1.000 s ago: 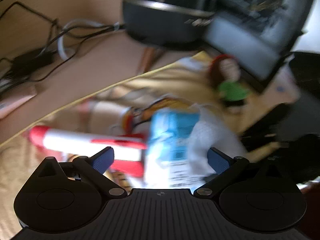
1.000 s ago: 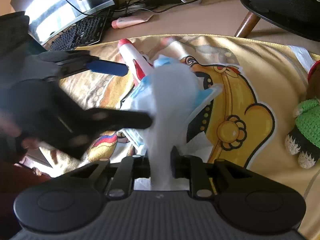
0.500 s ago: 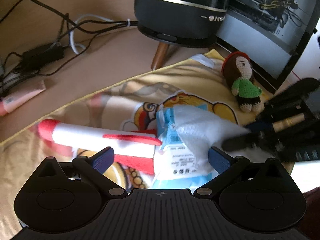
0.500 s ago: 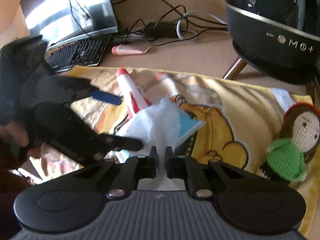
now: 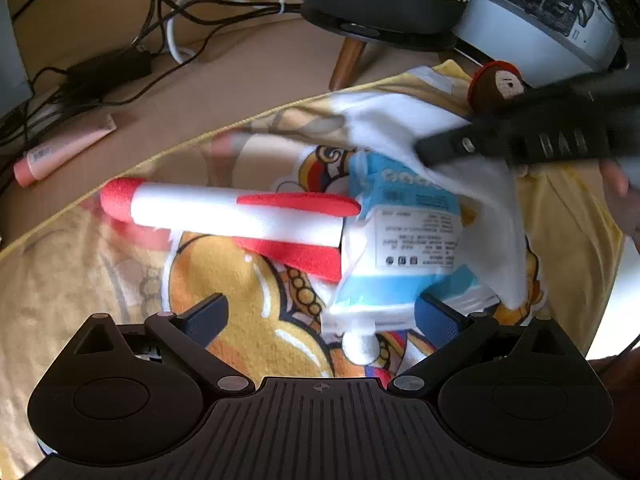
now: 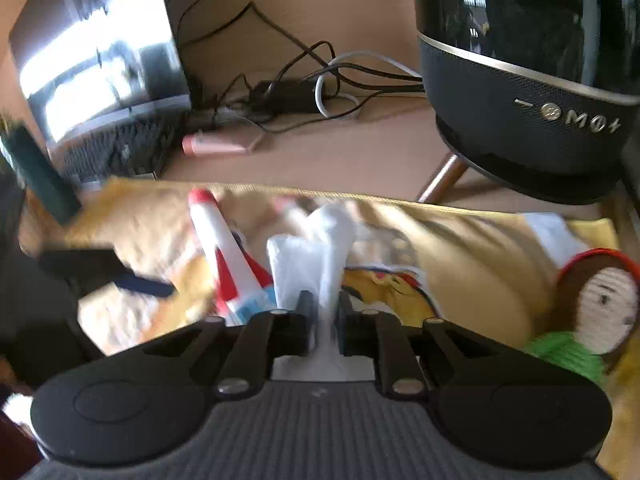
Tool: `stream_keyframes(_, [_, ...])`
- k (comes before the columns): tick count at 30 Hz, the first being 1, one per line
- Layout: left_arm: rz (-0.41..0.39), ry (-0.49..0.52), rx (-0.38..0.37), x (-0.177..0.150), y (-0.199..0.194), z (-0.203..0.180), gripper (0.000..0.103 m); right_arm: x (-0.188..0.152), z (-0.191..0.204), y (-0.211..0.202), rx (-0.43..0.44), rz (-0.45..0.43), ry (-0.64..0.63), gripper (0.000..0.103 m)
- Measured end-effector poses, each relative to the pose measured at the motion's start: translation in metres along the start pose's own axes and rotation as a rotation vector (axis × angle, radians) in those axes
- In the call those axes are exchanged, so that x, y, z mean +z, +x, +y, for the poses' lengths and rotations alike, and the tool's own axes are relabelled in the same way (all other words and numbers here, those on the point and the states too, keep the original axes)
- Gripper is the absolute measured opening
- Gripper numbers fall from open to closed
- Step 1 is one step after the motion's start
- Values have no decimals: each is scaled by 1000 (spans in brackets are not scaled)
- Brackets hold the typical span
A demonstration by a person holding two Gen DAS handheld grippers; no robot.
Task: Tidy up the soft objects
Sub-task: 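Wipe the blue-and-white wipe pack with the cloth in the right gripper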
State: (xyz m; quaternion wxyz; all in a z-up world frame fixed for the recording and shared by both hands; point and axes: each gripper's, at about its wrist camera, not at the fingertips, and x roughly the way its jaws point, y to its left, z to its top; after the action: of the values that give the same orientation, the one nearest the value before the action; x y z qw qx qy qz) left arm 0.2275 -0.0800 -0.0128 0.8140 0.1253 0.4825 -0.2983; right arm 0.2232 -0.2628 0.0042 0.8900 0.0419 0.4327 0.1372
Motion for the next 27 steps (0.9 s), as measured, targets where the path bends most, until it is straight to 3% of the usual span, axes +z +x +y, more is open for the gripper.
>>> stream_keyframes(2, [3, -22, -8, -1, 1, 4, 102, -6, 2, -5, -14, 7, -36, 25])
stream_keyframes(4, [4, -30, -8, 0, 2, 5, 102, -9, 0, -9, -10, 33, -36, 39])
stream_keyframes(6, [6, -28, -8, 0, 2, 5, 102, -14, -2, -13, -12, 60, -35, 41])
stream_keyframes(8, [8, -23, -6, 0, 3, 5, 102, -20, -2, -16, 0, 98, -43, 51])
stream_keyframes(10, [13, -22, -10, 0, 5, 3, 102, -29, -2, -16, 29, 122, -42, 53])
stream_keyframes(12, [17, -23, -16, 0, 7, 2, 102, -36, -2, -10, 48, 155, -29, 41])
stream_keyframes(13, [21, -20, -17, 0, 8, 1, 102, -40, -1, -5, 51, 178, -22, 24])
stream_keyframes(16, [23, 0, -12, 0, 7, -1, 102, -43, 4, -6, 48, 167, -19, 8])
stream_keyframes(22, [37, 63, 54, -6, -3, 6, 102, -17, 12, -33, 297, 58, 124, 8])
stream_keyframes(24, [51, 86, 84, -10, -6, 10, 102, -12, 25, -25, 347, 72, 114, 8])
stream_keyframes(27, [72, 95, 111, -17, -9, 16, 102, -18, 42, -2, 339, 155, 65, 8])
